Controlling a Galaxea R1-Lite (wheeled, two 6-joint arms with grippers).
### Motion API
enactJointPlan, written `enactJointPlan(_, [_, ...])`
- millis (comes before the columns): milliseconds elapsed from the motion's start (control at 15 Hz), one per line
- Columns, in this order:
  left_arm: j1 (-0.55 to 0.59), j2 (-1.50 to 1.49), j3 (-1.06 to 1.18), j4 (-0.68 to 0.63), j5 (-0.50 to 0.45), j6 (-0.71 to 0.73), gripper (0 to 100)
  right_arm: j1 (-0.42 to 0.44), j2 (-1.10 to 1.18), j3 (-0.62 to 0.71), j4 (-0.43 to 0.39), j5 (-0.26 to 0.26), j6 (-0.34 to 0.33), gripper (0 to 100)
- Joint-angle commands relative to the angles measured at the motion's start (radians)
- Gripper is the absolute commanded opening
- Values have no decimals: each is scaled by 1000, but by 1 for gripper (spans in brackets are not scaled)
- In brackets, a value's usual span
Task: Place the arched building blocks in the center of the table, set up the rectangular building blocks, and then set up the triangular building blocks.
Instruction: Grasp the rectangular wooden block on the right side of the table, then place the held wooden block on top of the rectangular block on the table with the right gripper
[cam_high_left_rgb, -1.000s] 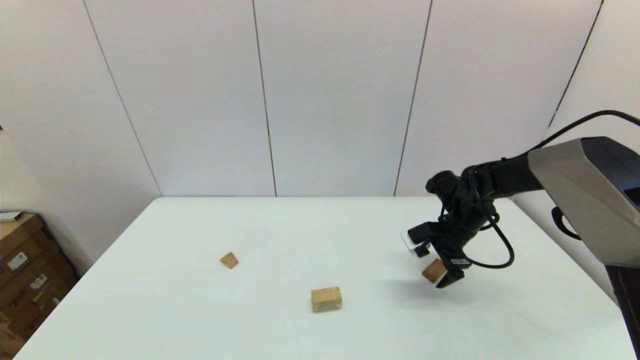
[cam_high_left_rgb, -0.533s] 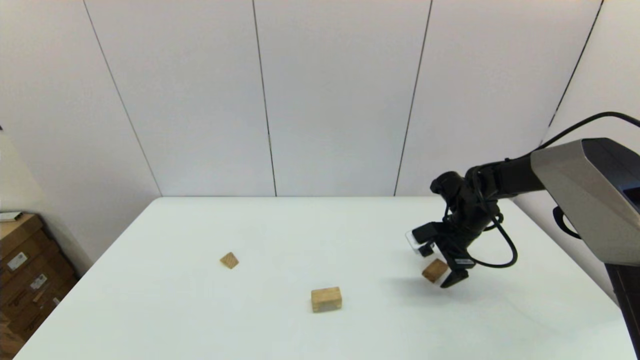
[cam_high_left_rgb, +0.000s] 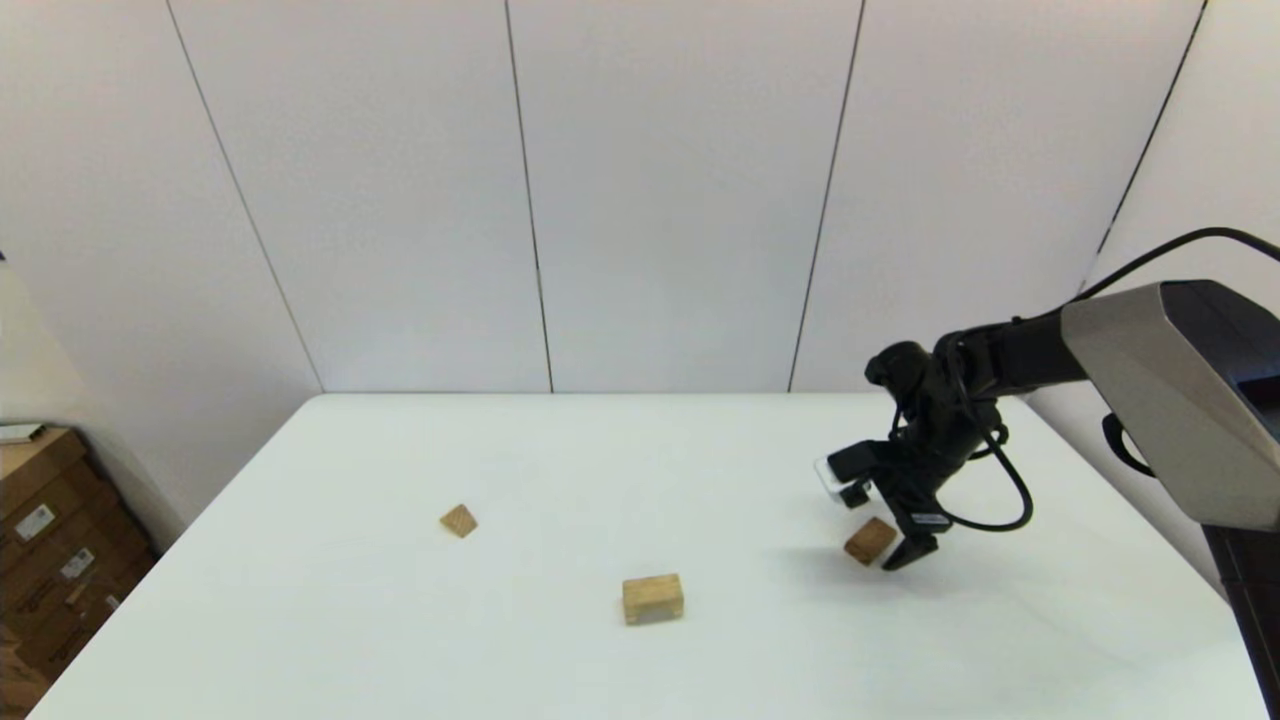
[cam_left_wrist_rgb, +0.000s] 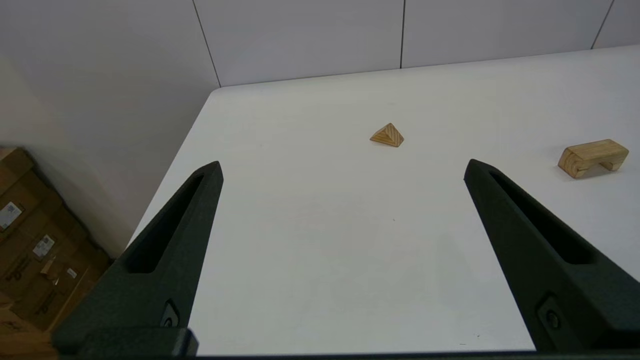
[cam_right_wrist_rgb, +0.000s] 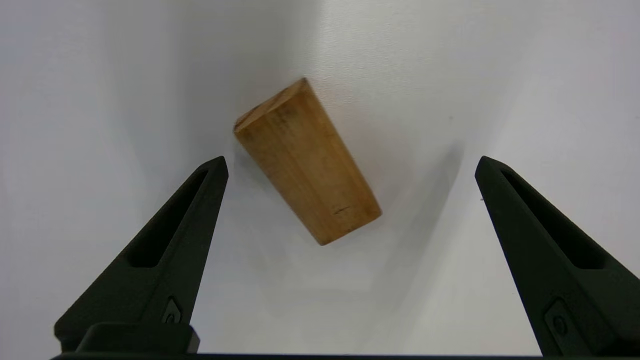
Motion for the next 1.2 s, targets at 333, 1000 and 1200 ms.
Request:
enactJointPlan(333, [0, 1, 0, 0, 0, 0, 100, -3, 6, -4, 4, 5, -6, 0])
enactJointPlan(1000, [0, 1, 0, 0, 0, 0, 100, 9, -11, 3, 27, 5, -7, 0])
enactJointPlan(1200, [0, 1, 0, 0, 0, 0, 100, 32, -61, -2, 27, 11, 5, 0])
